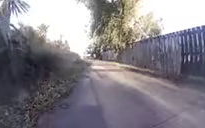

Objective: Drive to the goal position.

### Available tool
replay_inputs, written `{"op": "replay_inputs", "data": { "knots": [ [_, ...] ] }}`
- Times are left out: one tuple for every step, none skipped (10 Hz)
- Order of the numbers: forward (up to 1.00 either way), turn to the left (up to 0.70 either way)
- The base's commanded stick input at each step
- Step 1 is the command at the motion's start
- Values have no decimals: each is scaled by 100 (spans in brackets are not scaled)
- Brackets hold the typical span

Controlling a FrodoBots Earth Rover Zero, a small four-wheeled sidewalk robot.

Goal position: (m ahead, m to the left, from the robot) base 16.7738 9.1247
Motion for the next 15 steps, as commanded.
{"op": "replay_inputs", "data": {
  "knots": [
    [100,0],
    [100,0],
    [100,0],
    [100,0],
    [100,0],
    [100,0],
    [100,0],
    [100,0],
    [100,0],
    [100,0],
    [100,0],
    [100,0],
    [100,0],
    [100,0],
    [100,0]
  ]
}}
